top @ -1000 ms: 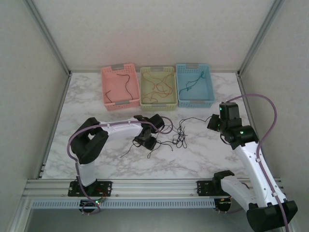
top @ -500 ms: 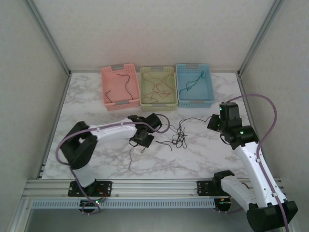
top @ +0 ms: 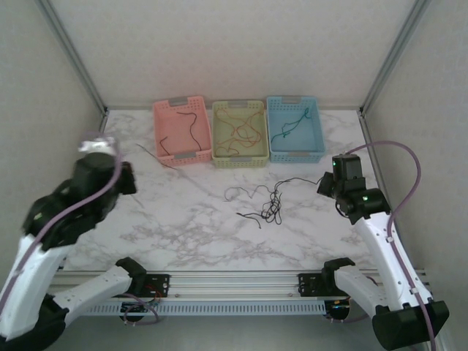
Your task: Untangle the cables
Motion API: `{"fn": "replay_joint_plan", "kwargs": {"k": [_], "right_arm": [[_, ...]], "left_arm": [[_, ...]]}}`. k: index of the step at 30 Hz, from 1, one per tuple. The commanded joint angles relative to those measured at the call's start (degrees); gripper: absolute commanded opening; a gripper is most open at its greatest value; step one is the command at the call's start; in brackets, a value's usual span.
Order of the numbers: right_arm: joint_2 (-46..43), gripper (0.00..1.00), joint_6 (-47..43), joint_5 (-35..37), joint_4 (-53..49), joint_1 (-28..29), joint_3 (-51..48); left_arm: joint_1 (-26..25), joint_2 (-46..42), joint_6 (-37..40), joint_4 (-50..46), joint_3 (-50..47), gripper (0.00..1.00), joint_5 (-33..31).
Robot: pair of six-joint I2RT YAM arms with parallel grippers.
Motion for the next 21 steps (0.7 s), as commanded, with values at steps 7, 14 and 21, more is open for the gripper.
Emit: {"fn": "replay_joint_plan", "kwargs": {"k": [7, 14, 21], "right_arm": [[2.08, 0.00, -0.86, 3.19, 0.58, -1.10, -0.27], [1.38, 0.00, -0.40, -1.09, 2.70, -1.17, -1.78], [1.33, 0.00, -0.34, -2.59, 2.97, -1.17, -2.12]], "left_arm": [[0.72, -2.64, 3.72, -7.76, 9.02, 0.00, -14.48], [0.77, -1.77, 3.72, -2.06, 3.52, 0.00, 2.75], [0.73, 3.97, 4.49, 3.87, 5.47, 0.00, 6.46]]}}
